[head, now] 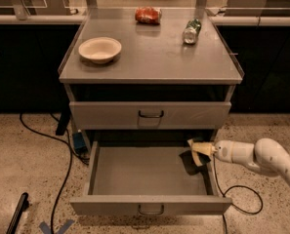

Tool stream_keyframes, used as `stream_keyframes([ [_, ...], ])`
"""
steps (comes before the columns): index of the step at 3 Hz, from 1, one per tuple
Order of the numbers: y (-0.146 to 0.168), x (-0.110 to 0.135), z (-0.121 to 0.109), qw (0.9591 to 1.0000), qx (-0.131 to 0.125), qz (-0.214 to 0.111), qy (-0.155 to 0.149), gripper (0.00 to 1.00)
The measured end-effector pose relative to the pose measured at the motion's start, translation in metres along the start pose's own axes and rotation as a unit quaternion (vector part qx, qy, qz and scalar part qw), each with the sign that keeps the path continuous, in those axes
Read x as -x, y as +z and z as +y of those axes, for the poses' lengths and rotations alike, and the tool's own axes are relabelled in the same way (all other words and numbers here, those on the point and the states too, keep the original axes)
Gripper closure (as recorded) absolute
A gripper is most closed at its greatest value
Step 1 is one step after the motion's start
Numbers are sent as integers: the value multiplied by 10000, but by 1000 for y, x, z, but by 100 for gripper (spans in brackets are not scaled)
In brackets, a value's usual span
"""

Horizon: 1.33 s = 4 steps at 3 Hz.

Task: Pick sponge from middle drawer and place on counter

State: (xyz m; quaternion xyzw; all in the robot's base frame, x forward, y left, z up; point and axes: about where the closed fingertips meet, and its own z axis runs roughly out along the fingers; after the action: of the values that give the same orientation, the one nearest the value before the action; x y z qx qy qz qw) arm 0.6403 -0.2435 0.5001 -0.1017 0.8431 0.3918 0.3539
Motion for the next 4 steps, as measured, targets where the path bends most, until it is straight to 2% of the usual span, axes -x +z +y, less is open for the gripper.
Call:
stream_keyframes([
  [1,-45,-18,58,9982,231,-344,-435,100],
  [2,-94,-42,112,9941,308,-631,-824,100],
  [3,-94,-41,113,9941,316,-628,-828,100],
  [4,-91,-31,143,9910,630,-578,-1032,100],
])
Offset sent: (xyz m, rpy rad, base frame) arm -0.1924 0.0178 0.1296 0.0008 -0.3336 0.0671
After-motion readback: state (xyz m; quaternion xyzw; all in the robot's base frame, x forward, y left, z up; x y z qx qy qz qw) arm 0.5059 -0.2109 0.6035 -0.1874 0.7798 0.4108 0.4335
